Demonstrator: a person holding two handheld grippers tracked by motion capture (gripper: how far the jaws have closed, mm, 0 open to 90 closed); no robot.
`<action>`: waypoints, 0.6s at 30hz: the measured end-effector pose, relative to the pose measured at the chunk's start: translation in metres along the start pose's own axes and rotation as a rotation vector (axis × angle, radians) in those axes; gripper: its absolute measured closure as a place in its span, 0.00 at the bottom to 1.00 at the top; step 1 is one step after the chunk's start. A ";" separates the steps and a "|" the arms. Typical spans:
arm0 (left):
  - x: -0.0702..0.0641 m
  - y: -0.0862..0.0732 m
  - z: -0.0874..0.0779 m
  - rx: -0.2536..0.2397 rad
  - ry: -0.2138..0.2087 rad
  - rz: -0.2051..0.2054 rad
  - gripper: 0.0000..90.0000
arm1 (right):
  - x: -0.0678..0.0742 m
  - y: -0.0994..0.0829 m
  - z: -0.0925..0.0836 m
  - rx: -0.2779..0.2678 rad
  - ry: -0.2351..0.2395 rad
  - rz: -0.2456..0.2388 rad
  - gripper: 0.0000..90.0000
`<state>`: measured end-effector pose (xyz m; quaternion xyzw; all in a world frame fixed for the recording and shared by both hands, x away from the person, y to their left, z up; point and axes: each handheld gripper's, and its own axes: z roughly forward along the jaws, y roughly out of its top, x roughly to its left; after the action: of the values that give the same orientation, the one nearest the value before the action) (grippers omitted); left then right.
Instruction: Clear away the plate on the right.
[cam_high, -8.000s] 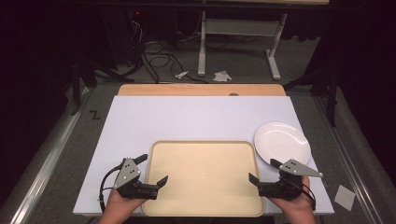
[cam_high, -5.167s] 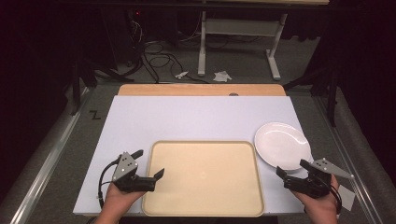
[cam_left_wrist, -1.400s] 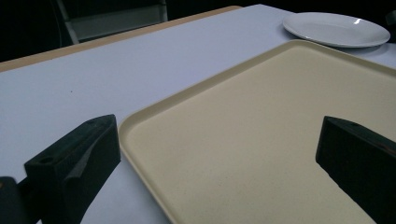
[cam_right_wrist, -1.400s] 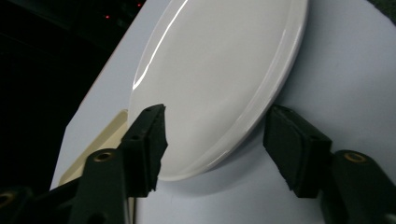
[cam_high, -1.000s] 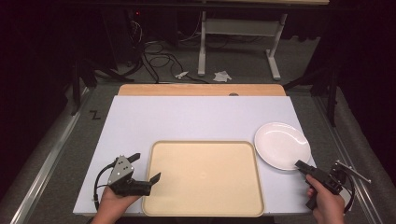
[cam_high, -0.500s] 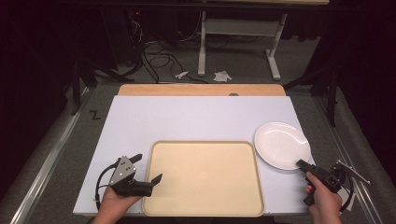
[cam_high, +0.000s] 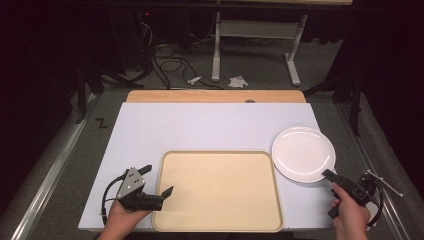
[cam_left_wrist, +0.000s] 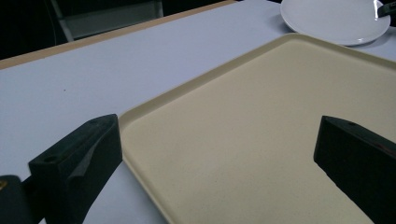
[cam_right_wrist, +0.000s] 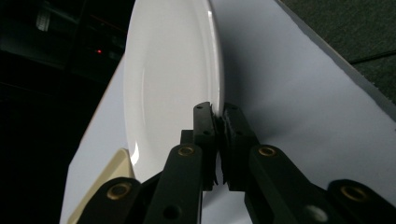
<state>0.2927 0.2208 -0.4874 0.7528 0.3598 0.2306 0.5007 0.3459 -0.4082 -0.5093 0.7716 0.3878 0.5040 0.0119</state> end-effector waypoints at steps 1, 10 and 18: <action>0.000 0.000 0.000 -0.002 0.001 -0.002 0.02 | 0.000 0.001 -0.001 -0.005 0.007 -0.007 0.99; 0.000 0.001 -0.001 -0.016 0.002 -0.006 0.02 | 0.002 0.007 -0.010 -0.016 0.019 -0.048 0.99; 0.000 0.001 -0.002 -0.020 0.001 -0.002 0.02 | 0.001 0.009 -0.015 -0.020 0.016 -0.050 0.99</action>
<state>0.2915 0.2220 -0.4851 0.7474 0.3584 0.2339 0.5082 0.3394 -0.4200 -0.4975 0.7575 0.4021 0.5135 0.0294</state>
